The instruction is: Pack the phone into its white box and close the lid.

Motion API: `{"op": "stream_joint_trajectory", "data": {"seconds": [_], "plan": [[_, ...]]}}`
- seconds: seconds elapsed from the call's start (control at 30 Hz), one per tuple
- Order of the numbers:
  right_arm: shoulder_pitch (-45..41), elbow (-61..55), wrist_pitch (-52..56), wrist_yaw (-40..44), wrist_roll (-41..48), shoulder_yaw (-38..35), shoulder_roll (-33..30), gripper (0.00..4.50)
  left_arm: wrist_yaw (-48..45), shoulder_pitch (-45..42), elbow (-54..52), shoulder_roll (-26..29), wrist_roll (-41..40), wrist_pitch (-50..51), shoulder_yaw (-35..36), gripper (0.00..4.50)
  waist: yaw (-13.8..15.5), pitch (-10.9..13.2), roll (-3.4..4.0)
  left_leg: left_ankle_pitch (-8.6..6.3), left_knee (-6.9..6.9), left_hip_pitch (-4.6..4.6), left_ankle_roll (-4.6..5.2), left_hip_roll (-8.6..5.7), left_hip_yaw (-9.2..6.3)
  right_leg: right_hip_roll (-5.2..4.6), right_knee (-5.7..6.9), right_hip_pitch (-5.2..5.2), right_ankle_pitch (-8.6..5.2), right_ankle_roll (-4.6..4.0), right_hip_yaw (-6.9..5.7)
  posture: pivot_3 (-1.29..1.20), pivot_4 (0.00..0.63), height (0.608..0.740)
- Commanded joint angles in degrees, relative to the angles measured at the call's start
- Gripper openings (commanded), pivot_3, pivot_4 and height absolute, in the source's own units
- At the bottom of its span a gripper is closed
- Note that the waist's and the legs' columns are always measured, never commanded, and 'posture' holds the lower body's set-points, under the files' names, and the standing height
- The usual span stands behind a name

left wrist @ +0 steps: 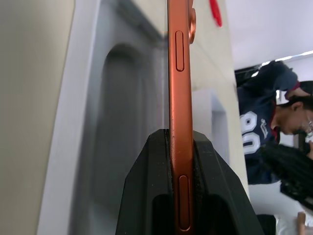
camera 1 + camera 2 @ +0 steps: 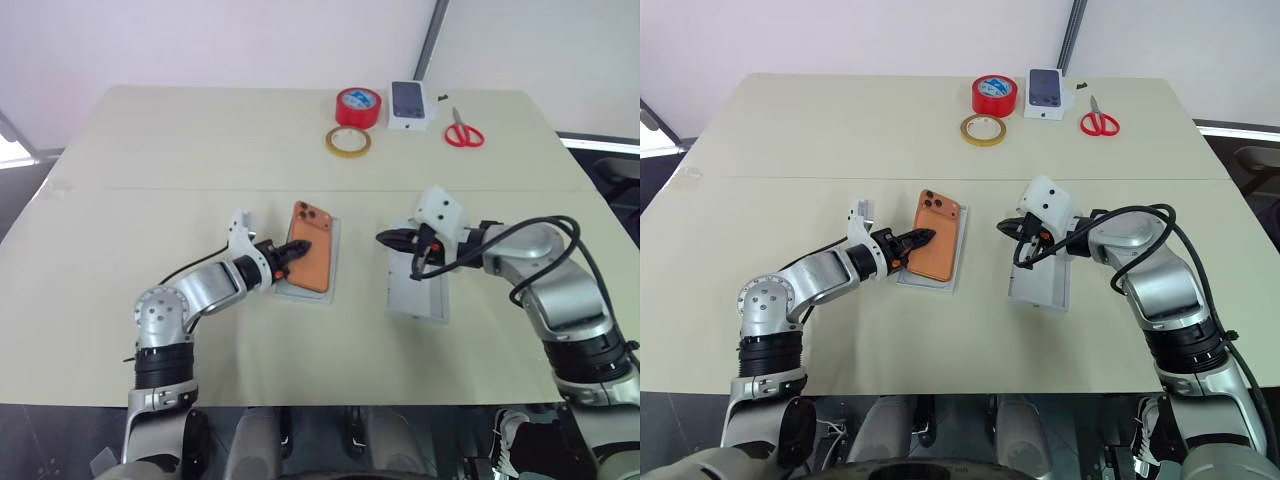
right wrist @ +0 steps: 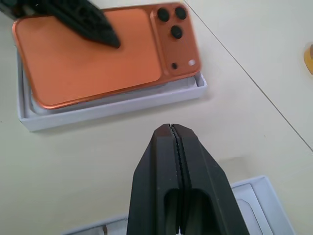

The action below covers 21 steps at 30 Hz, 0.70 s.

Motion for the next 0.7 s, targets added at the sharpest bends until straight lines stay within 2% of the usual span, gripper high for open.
{"op": "stream_joint_trajectory", "data": {"seconds": [0.03,0.4,0.47,0.57,0.7], "plan": [[-0.8,-0.9,-1.4,0.7,1.0,-0.7,-1.0,0.0,-0.2,0.1,-3.7,0.3,-1.2,-0.3,-0.5,0.0,0.0,0.0,0.0,0.0,0.0,0.0,0.0,0.0,0.0,0.0,0.0,0.0,0.0,0.0,0.0,0.0,0.15,0.74],[0.8,-1.7,-1.6,1.8,2.0,-0.7,-1.4,0.0,-0.5,0.4,-3.4,0.5,-0.6,-0.3,-1.7,0.0,0.1,0.0,0.0,0.0,0.01,0.01,0.0,0.0,0.0,0.01,0.0,0.02,0.0,0.0,0.0,0.0,0.15,0.74],[1.1,-1.9,-1.5,1.9,2.1,-0.7,-1.4,0.0,-0.6,0.3,-3.3,0.6,-0.6,-0.3,-1.9,0.99,0.1,0.0,0.0,0.0,0.01,0.01,0.0,0.0,0.0,0.01,0.0,0.02,0.0,0.0,0.0,0.0,0.15,0.74],[1.5,-2.0,-1.6,1.9,2.2,-0.6,-1.5,0.0,-0.9,-0.1,-3.2,0.9,-0.5,-0.3,-2.0,2.25,0.1,0.0,0.0,0.0,0.02,0.01,0.0,0.0,0.0,0.02,0.0,0.02,0.0,0.0,0.0,0.0,0.15,0.74],[1.7,-1.9,-1.6,2.0,2.2,-0.6,-1.4,0.0,-1.1,-0.3,-3.7,1.5,-1.2,-0.1,-2.0,4.3,0.1,0.0,0.0,0.0,0.02,0.04,0.0,0.0,0.0,0.03,0.0,0.04,0.0,0.0,0.0,0.0,0.15,0.74]]}}
